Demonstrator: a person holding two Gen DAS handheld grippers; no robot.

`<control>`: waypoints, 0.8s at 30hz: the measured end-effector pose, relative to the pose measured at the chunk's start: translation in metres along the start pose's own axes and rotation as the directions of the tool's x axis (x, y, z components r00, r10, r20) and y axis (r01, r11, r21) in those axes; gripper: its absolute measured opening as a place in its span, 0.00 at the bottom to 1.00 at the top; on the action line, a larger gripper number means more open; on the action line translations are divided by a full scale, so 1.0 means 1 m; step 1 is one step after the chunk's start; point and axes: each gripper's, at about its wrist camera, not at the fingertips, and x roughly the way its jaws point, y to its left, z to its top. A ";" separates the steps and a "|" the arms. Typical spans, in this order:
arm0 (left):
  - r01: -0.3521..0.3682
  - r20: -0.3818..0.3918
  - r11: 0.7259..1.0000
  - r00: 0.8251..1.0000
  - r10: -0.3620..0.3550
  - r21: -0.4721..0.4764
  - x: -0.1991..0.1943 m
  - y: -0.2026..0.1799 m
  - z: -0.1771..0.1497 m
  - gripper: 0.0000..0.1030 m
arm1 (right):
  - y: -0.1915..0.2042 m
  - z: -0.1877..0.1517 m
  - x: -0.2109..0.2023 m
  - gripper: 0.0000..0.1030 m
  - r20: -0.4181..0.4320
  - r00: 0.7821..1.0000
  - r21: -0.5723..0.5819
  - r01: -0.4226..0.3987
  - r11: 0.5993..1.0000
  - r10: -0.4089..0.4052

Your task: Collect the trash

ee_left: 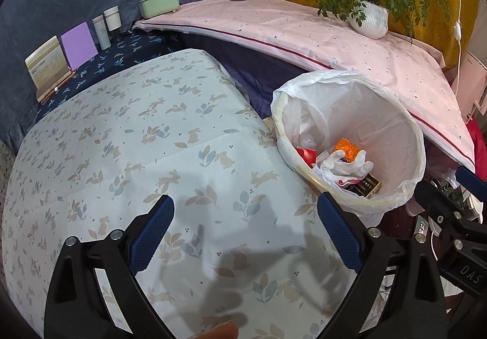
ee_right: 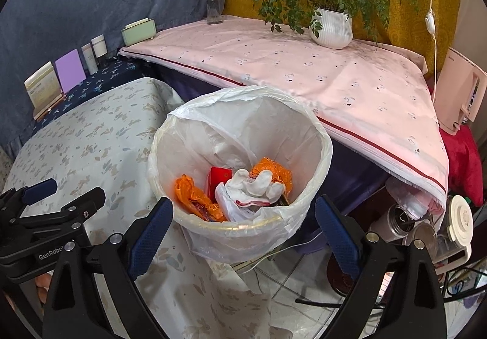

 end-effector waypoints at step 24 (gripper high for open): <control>-0.003 -0.004 1.000 1.000 0.003 0.009 -0.003 -0.006 -0.003 0.88 | -0.001 -0.010 -0.002 0.88 -0.010 1.000 -0.005 0.012 1.000 -0.012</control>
